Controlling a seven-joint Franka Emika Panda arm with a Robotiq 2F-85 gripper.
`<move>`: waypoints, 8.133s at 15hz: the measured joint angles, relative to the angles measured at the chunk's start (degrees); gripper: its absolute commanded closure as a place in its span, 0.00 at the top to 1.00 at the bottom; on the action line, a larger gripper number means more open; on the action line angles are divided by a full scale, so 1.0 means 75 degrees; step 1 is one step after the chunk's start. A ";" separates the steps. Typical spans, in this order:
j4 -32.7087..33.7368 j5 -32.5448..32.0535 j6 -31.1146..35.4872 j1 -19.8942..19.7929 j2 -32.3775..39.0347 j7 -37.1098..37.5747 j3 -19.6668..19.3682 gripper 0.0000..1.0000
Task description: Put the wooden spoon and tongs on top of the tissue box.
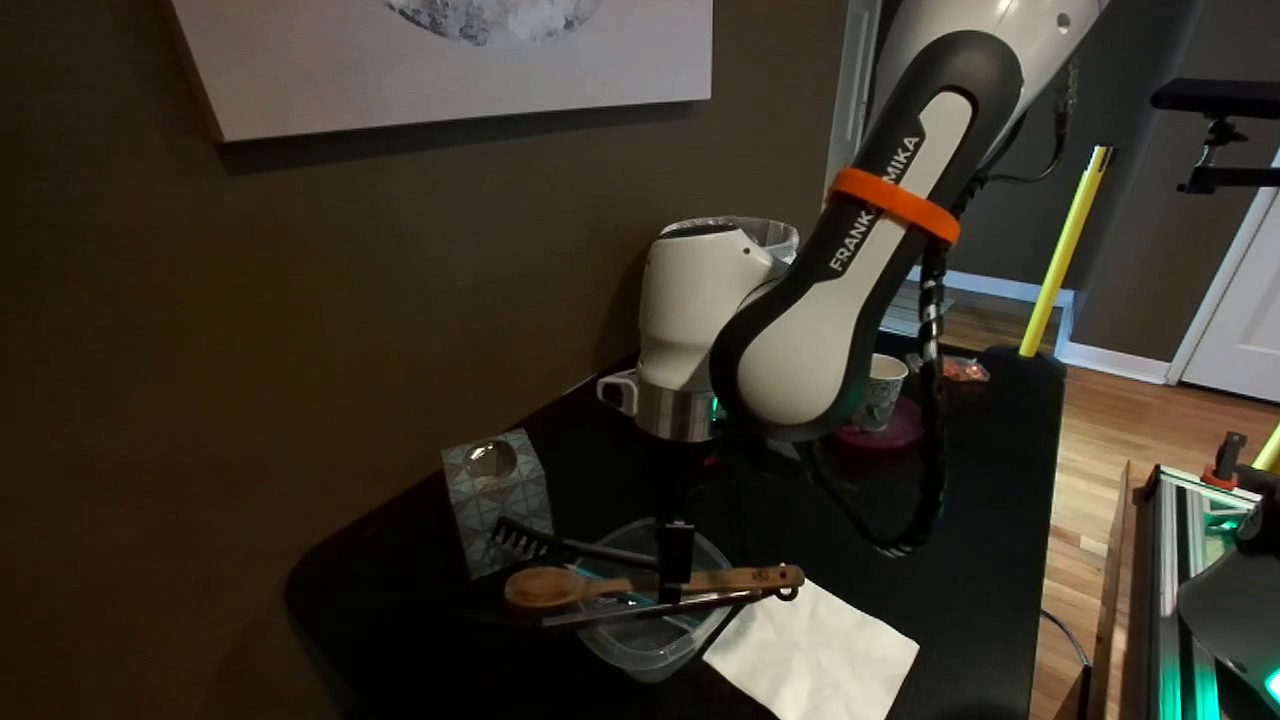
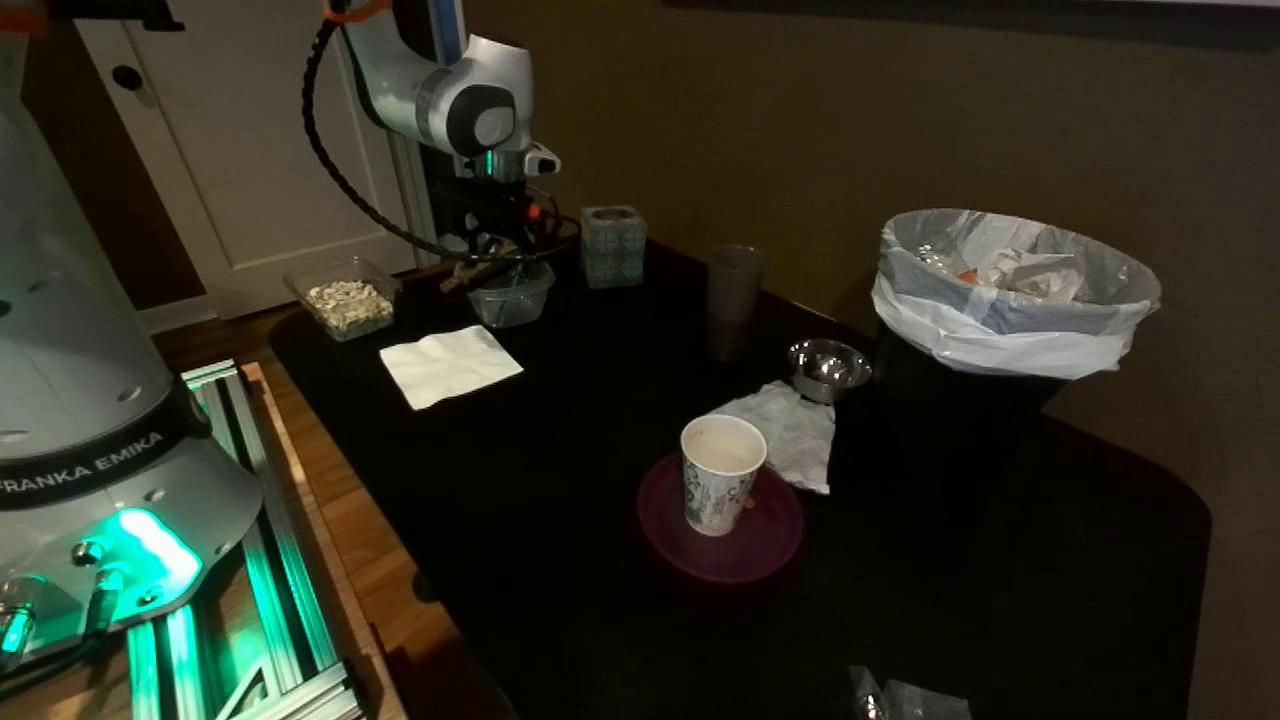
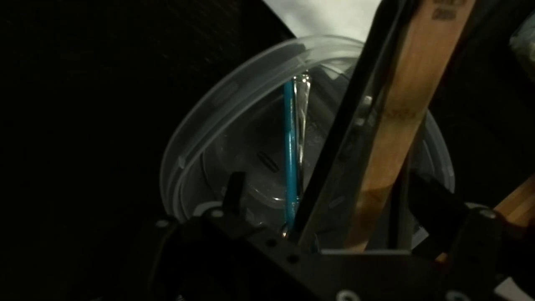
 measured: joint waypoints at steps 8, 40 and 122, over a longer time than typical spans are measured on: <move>-0.0019 -0.0071 0.0001 0.0011 0.0020 0.0024 -0.0013 1.00; -0.0460 0.0197 -0.0005 -0.0058 -0.0278 0.0490 0.0426 1.00; 0.0026 0.0624 -0.1054 0.0395 -0.0493 0.1561 0.0077 0.16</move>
